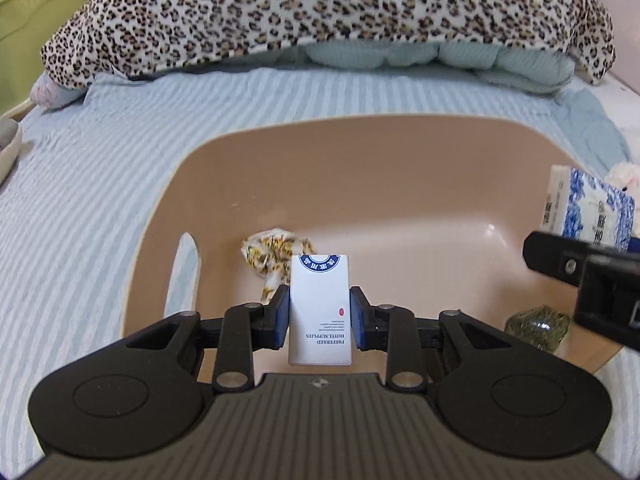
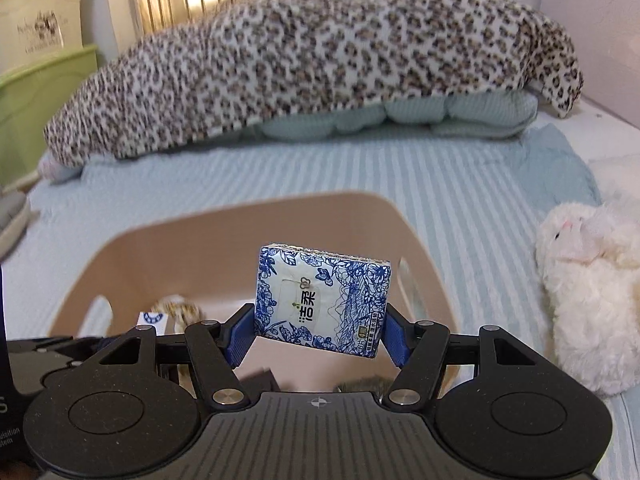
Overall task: Organize objects
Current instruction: 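Carry both boxes over the beige basket and open both tools to drop them, then grasp the orange silicone item with the left tool while the right tool grasps the navy star box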
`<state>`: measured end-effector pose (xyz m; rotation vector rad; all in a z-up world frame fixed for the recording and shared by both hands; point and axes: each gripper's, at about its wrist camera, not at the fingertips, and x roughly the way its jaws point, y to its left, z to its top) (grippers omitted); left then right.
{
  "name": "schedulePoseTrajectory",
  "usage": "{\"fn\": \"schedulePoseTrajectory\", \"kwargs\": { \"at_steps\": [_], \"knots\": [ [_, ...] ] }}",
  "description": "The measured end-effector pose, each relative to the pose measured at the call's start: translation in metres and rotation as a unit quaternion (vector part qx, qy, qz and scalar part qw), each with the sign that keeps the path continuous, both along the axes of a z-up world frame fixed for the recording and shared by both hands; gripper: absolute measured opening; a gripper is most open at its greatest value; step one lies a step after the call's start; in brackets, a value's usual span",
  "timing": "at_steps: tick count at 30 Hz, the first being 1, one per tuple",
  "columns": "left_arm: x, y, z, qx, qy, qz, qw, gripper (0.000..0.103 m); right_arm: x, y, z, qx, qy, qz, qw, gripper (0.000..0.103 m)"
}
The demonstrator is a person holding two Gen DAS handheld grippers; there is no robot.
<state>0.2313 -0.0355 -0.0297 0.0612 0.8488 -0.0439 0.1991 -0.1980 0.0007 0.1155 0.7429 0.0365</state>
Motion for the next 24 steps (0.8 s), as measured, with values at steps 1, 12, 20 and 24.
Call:
{"fn": "schedulePoseTrajectory", "kwargs": {
  "at_steps": [1, 12, 20, 24],
  "knots": [
    [-0.001, 0.000, 0.001, 0.001, 0.000, -0.001, 1.0000, 0.033, 0.000, 0.001, -0.003, -0.003, 0.008, 0.003, 1.000, 0.062],
    [-0.025, 0.007, 0.038, -0.013, -0.022, 0.006, 0.9997, 0.062, -0.027, 0.000, 0.017, -0.022, -0.014, 0.014, 1.000, 0.077],
    [-0.065, 0.006, 0.063, -0.017, -0.036, -0.008, 0.9992, 0.069, -0.056, -0.020, 0.034, -0.019, -0.017, 0.015, 1.000, 0.080],
    [-0.077, 0.008, 0.066, -0.025, -0.024, -0.010, 0.9994, 0.069, -0.072, -0.028, 0.037, -0.028, -0.013, 0.017, 0.999, 0.081]
  ]
}}
